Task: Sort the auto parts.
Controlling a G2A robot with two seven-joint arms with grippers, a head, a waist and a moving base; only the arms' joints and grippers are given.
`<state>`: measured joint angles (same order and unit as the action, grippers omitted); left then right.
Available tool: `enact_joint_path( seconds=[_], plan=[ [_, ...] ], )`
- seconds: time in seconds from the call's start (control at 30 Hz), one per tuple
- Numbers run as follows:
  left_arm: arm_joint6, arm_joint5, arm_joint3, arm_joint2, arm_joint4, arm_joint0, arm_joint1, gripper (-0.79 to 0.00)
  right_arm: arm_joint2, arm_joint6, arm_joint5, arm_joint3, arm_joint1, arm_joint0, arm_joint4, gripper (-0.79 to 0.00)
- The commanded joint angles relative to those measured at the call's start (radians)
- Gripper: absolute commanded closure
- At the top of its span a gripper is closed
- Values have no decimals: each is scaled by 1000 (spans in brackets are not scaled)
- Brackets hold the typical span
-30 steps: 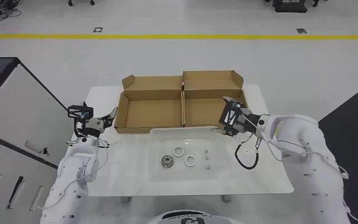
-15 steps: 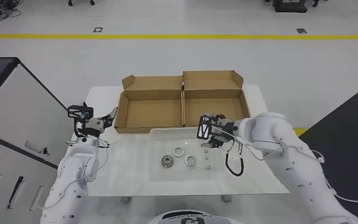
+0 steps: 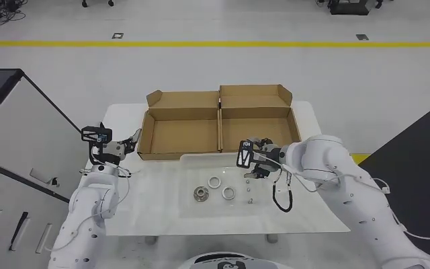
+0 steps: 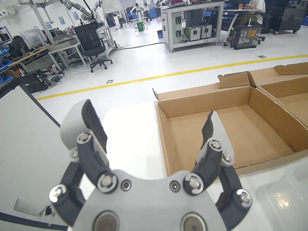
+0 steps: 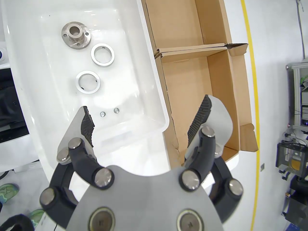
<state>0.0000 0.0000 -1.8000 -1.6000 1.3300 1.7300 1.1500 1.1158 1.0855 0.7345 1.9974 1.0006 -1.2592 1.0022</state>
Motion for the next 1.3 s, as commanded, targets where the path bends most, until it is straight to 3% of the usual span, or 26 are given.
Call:
enact_joint_path(
  seconds=[0.0,0.13,0.3,0.53,0.73,0.97,1.27],
  plan=[
    [0,0,0,0,0,0,0,-785,1,11,-11,15,-1,10,46,-785],
    [0,0,0,0,0,0,0,-785,-30,38,-38,38,-8,37,37,-785],
    [0,0,0,0,0,0,0,-785,-165,112,-111,37,-42,134,-53,-785],
    [0,0,0,0,0,0,0,-785,-454,302,-301,24,-108,405,-347,-785],
    [0,0,0,0,0,0,0,-785,-665,373,-372,-19,-139,646,-565,-785],
    [0,0,0,0,0,0,0,-785,-821,376,-375,-82,-146,792,-671,-785],
    [0,0,0,0,0,0,0,-785,-897,283,-287,-200,-114,819,-685,-785]
  ],
)
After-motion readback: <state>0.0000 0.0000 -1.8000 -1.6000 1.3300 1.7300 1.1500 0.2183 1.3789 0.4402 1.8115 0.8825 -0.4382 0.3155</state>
